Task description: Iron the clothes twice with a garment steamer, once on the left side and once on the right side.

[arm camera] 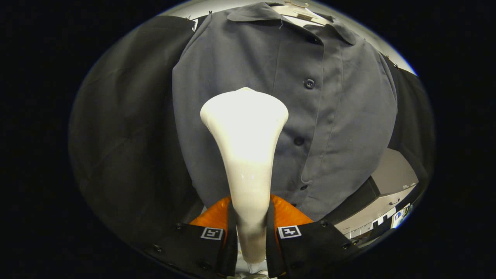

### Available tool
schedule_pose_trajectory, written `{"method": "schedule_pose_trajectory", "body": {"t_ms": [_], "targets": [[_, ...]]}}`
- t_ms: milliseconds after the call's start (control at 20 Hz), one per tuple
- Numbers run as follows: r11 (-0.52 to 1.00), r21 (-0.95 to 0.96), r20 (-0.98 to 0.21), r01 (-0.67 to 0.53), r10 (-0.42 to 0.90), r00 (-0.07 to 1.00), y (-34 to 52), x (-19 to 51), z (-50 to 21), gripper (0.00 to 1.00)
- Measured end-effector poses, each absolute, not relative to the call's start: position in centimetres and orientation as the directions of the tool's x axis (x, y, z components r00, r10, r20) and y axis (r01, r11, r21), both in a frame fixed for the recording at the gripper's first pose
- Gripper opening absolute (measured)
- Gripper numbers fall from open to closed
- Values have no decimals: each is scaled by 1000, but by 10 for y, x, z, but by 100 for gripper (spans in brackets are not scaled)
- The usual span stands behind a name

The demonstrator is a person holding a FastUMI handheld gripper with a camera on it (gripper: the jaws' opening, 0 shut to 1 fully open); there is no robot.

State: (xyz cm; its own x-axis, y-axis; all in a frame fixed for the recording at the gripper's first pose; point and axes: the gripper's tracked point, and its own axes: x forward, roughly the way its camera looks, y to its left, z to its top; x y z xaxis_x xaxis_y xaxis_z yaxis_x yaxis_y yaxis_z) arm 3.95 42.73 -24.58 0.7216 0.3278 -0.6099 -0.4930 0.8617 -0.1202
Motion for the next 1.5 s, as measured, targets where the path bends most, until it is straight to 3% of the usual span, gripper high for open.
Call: {"method": "schedule_pose_trajectory", "body": {"t_ms": [1500], "targets": [[831, -155, -789, -534, 221, 573, 392, -12, -390, 38]]}}
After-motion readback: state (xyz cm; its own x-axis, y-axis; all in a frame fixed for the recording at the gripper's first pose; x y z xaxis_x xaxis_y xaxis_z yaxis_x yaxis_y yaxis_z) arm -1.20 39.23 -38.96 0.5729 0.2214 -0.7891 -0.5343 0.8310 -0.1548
